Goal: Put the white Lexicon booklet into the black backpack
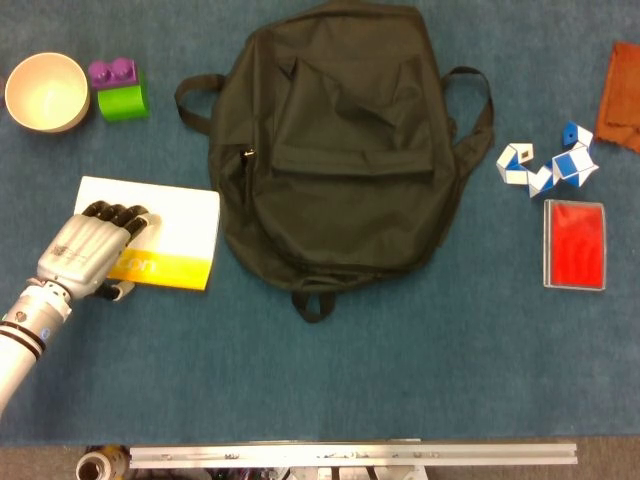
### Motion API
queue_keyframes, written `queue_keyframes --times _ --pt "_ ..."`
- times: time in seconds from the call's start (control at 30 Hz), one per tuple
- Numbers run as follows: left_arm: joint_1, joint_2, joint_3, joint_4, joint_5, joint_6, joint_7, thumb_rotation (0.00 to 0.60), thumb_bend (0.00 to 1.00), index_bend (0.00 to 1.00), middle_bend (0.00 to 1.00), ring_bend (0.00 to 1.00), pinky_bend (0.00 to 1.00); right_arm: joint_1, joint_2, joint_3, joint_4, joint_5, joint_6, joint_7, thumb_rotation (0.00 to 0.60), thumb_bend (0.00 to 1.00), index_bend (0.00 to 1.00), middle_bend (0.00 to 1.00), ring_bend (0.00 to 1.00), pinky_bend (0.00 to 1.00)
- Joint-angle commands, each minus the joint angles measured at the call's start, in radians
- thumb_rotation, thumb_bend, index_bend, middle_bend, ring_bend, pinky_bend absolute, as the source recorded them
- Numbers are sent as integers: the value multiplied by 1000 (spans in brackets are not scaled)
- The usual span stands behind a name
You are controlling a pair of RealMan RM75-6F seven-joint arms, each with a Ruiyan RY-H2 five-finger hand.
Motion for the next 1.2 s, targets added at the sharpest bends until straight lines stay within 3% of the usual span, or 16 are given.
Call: queue_keyframes --times 0.03,0.43,0.77,1.0,1.2 --pt "10 -20 -13 28 17 49 -53 600 259 217 230 224 180 -1 0 0 0 1 0 2 600 188 192 316 272 404" --pt "30 -84 -72 78 -35 130 -82 600 338 296 324 319 282 -2 5 5 3 11 -4 13 600 188 192 316 272 405" --pt "18 -152 -60 157 53 211 -40 600 338 439 415 381 373 -9 8 6 12 20 -5 26 600 188 192 316 272 405" --pt "14 -205 -52 247 115 285 68 600 340 582 507 427 417 -16 12 6 18 24 2 41 600 188 192 316 272 405" --pt "23 -225 -49 294 130 327 122 600 340 633 545 448 458 -14 16 8 16 16 0 57 600 188 192 318 272 405"
